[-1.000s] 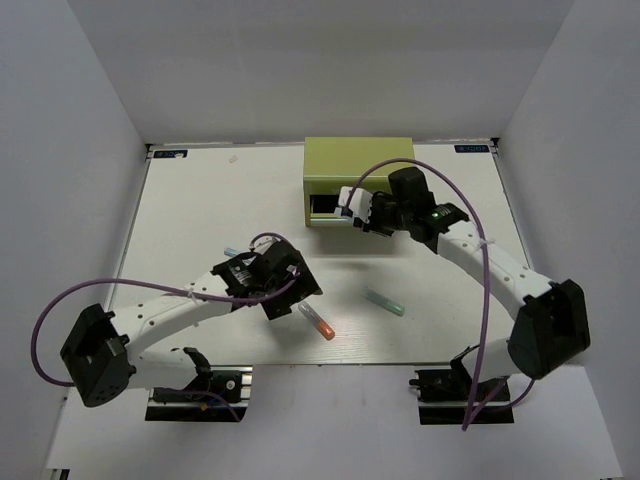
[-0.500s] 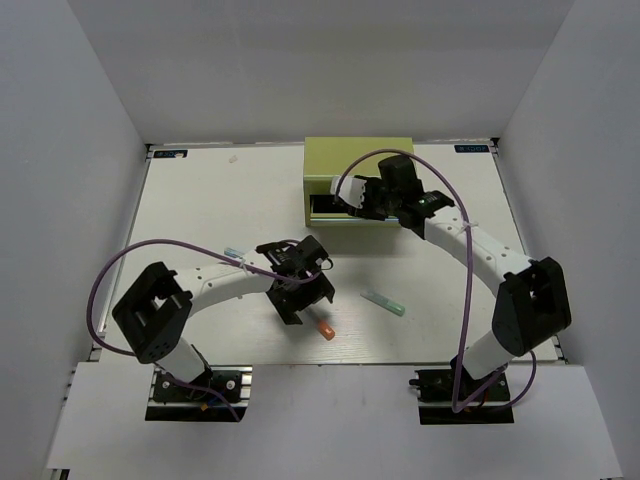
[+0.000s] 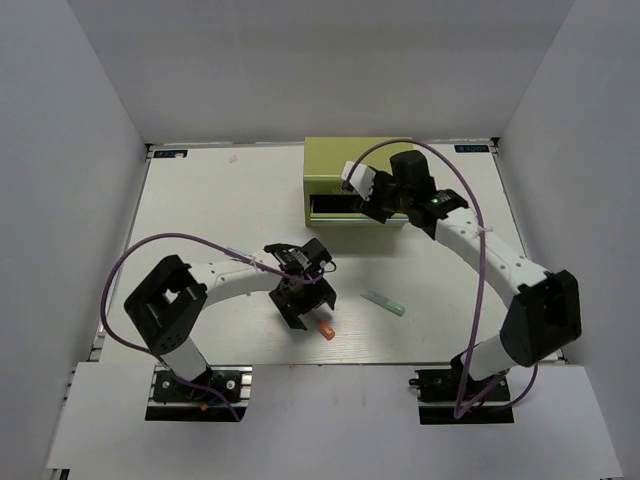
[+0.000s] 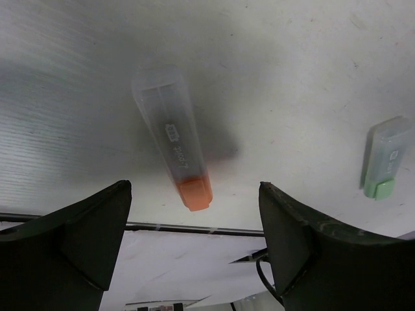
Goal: Sort the stationery into containers
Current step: Pick up the pen from the center of the board, then place the pen in the drawer.
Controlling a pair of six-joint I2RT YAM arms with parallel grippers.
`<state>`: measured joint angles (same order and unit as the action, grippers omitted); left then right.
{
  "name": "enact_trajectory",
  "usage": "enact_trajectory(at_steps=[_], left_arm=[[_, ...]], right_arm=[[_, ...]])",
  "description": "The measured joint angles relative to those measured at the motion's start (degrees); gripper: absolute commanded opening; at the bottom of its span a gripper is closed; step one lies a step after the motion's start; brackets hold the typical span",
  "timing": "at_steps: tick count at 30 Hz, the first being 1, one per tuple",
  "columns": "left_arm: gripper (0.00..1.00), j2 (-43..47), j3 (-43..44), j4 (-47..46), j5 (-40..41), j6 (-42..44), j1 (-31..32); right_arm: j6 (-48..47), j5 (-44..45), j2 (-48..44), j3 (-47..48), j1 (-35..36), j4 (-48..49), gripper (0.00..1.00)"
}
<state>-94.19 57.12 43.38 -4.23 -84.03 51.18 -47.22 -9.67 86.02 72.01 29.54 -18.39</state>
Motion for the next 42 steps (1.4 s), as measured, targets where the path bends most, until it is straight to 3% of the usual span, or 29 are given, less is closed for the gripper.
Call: enact_trajectory(at_steps=[5, 10, 15, 16, 18, 22, 29, 35, 42], left_arm=[[0.79, -1.1, 0.2, -0.1, -0.3, -0.9, 0.0], [0.70, -8.0, 4.5, 2.1, -1.7, -0.8, -0.1], [0.37, -10.1, 6.7, 3.4, -2.7, -0.2, -0.1], [0.27, -10.1, 6.7, 3.5, -2.7, -0.2, -0.1], [0.18, -9.9, 6.7, 3.3, -2.9, 0.2, -0.1], [0.02, -9.9, 8.1, 4.3, -0.2, 1.5, 0.4], [0.00, -5.5, 16.0, 3.1, 6.9, 4.3, 0.8], [0.00, -0.5, 22.3, -3.1, 13.5, 5.6, 0.3], [0.00, -0.9, 24.3, -12.8, 20.8, 3.2, 0.2]], right_arm=[[6.9, -3.9, -9.1, -1.6, -0.7, 0.8, 0.58], [10.8, -6.8, -16.3, -6.4, -1.4, 1.4, 0.58], [12.7, -7.6, -19.0, -11.4, -2.4, 1.4, 0.58], [12.9, -7.7, -19.4, -12.3, -2.6, 1.4, 0.58], [14.0, -7.9, -20.4, -14.1, -3.2, 1.4, 0.58], [15.8, -8.1, -22.7, -17.8, -4.4, 1.1, 0.68], [17.8, -7.1, -27.4, -23.7, -6.5, -0.7, 0.70], [18.7, -5.2, -30.5, -29.7, -8.2, -1.4, 0.68], [19.5, -3.9, -33.1, -32.5, -9.9, -2.1, 0.68]])
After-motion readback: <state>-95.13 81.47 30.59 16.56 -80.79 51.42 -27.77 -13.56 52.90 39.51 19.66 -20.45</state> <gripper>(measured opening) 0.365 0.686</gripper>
